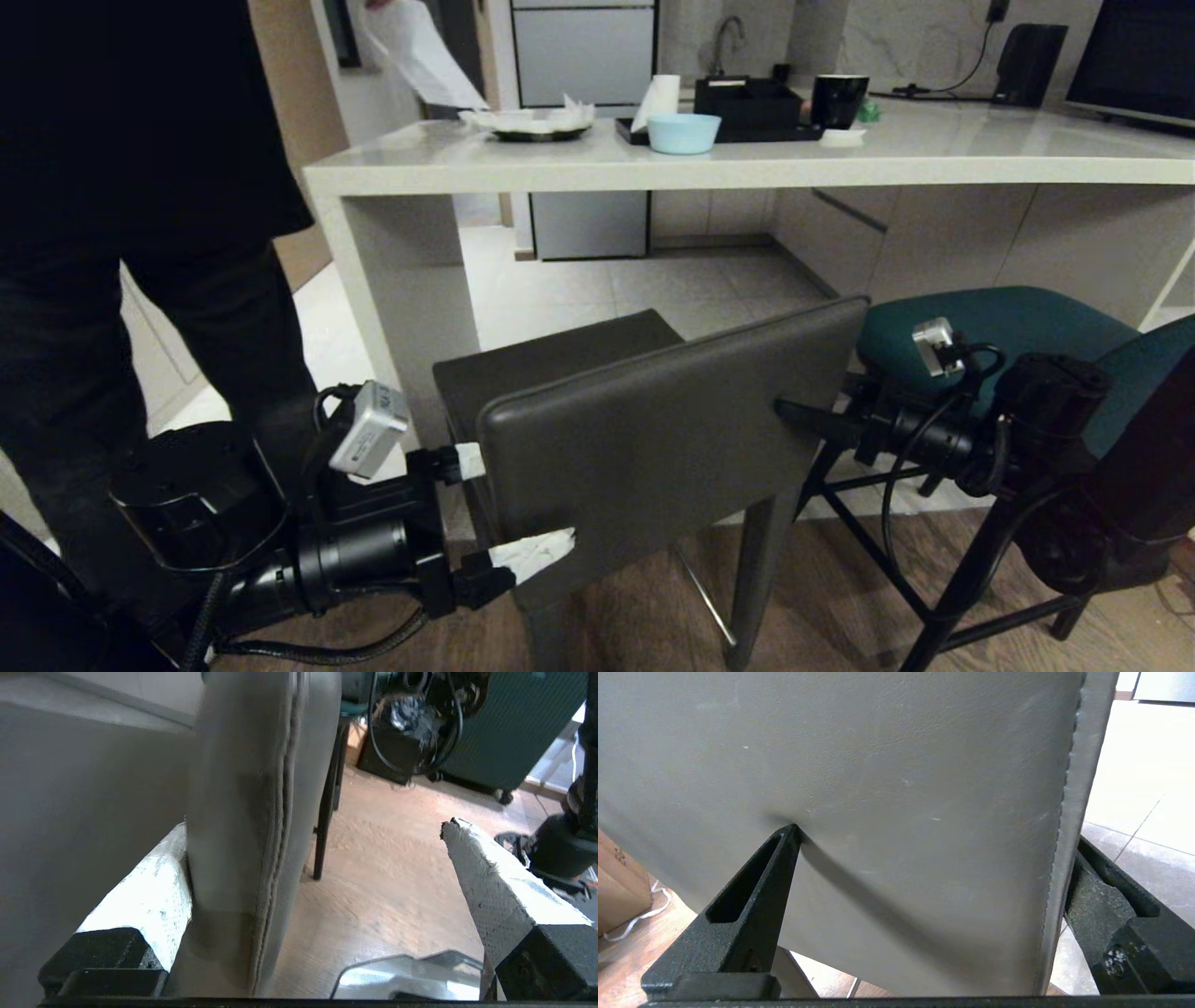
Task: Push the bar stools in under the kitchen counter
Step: Pull the gray chair out from under the dining table, then push the blue chair back under the dining table
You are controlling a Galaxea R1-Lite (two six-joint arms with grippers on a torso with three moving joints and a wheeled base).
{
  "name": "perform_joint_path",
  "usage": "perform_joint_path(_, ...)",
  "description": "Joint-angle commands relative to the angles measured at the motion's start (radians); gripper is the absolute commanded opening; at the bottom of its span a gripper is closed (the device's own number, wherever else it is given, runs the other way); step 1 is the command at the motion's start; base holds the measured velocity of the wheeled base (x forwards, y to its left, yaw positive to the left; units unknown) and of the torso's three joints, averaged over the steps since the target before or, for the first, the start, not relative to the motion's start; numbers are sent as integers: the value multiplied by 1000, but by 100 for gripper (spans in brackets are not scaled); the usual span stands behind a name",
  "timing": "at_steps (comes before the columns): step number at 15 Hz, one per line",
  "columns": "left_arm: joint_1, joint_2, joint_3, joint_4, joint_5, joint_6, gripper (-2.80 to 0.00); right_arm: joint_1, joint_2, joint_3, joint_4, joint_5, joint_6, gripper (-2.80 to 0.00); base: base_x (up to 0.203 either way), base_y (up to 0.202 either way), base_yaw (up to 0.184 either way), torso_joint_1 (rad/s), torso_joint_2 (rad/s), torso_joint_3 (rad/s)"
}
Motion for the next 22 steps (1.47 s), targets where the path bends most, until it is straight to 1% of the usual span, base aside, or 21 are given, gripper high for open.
perform_joint_path(1,47,-10,0,-8,3,-14,0,-8,-27,19,-5,7,0,0,0,0,0,0,0,0)
perform_joint_path(2,80,-11,-1,-8,4,-23,0,-16,-42,31,-5,8,-1,0,0,0,0,0,0,0)
perform_joint_path(5,231,-1,2,-8,-2,-30,0,-54,-86,73,-5,27,0,0,0,0,0,0,0,0)
perform_joint_path(6,272,0,7,-8,-7,-31,0,-78,-90,74,-5,40,0,0,0,0,0,0,0,0)
perform_joint_path(7,296,-1,18,-8,-10,-31,0,-108,-95,73,-5,52,1,0,0,0,0,0,0,0)
perform_joint_path(8,305,-4,31,-8,-11,-29,0,-134,-111,71,-5,60,6,0,0,0,0,0,0,0)
perform_joint_path(10,316,-4,40,-8,-11,-28,0,-178,-155,69,-5,72,73,0,0,0,0,0,0,0)
perform_joint_path(12,365,-3,41,-8,-2,-23,0,-217,-196,73,-5,64,90,0,0,0,0,0,0,0)
perform_joint_path(13,403,-12,43,-8,4,-18,0,-229,-223,81,-5,29,91,0,0,0,0,0,0,0)
perform_joint_path(14,432,-44,50,-8,6,-4,0,-233,-246,94,-5,-70,90,0,0,0,0,0,0,0)
perform_joint_path(15,480,-86,66,-8,6,7,0,-233,-279,113,-5,-197,90,0,0,0,0,0,0,0)
perform_joint_path(16,517,-128,84,-8,7,12,0,-234,-327,134,-5,-271,90,0,0,0,0,0,0,0)
perform_joint_path(17,550,-156,104,-8,13,14,0,-235,-374,153,-5,-307,92,0,0,0,0,0,0,0)
perform_joint_path(18,573,-184,121,-8,50,16,0,-236,-434,177,-1,-348,93,0,0,0,0,0,0,0)
perform_joint_path(19,579,-206,136,-8,125,19,0,-236,-498,201,33,-400,94,0,0,0,0,0,0,0)
perform_joint_path(20,579,-236,154,-8,223,28,0,-235,-574,214,120,-453,94,0,0,0,0,0,0,0)
perform_joint_path(21,576,-262,165,2,334,41,0,-234,-659,217,252,-509,95,0,0,0,0,0,0,0)
perform_joint_path(22,575,-284,159,45,457,47,0,-233,-750,209,402,-559,97,0,0,0,0,0,0,0)
